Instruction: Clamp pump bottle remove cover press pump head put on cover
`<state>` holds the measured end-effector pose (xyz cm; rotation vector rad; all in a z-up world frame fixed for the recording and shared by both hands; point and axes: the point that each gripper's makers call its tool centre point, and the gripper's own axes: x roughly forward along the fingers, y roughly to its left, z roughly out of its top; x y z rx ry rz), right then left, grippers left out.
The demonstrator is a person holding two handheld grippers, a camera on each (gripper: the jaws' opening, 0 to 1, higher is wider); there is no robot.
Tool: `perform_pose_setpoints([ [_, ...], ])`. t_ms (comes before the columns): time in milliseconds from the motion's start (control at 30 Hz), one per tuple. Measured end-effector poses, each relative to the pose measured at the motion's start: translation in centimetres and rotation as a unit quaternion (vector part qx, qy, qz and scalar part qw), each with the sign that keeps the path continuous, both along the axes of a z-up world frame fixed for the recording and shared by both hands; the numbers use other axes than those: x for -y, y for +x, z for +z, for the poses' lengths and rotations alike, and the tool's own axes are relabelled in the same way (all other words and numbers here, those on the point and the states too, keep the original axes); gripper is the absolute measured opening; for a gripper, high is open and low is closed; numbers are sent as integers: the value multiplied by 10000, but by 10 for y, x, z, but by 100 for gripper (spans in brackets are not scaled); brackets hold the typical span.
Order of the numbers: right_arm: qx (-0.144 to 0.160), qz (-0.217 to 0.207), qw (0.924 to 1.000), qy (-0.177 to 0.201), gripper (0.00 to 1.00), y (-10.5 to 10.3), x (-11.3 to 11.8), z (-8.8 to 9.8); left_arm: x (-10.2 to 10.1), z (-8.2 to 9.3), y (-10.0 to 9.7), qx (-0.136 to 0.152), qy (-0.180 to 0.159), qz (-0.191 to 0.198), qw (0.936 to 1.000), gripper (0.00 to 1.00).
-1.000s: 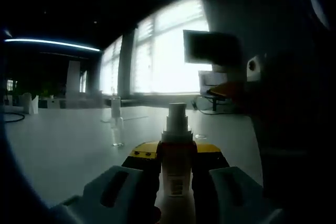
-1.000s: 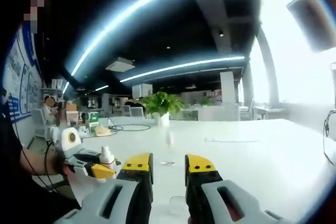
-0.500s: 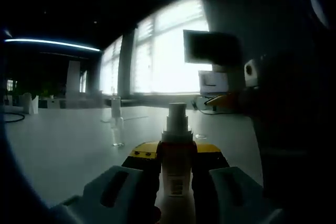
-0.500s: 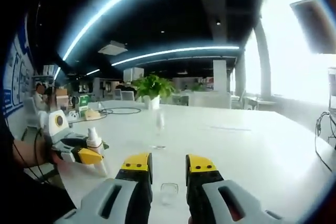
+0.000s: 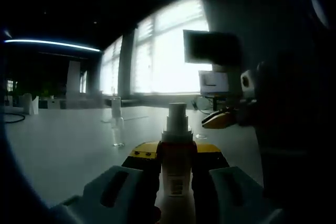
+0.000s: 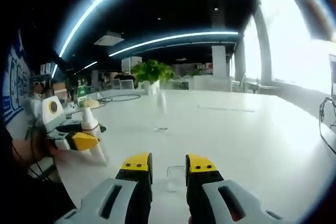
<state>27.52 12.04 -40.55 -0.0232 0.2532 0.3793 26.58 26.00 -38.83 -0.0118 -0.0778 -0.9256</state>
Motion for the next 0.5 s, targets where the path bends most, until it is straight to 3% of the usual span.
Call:
perform_pose_setpoints([
  [500, -212, -138, 9996, -91, 19, 5, 7, -29, 0, 0, 1, 3, 3, 3, 10000, 13],
])
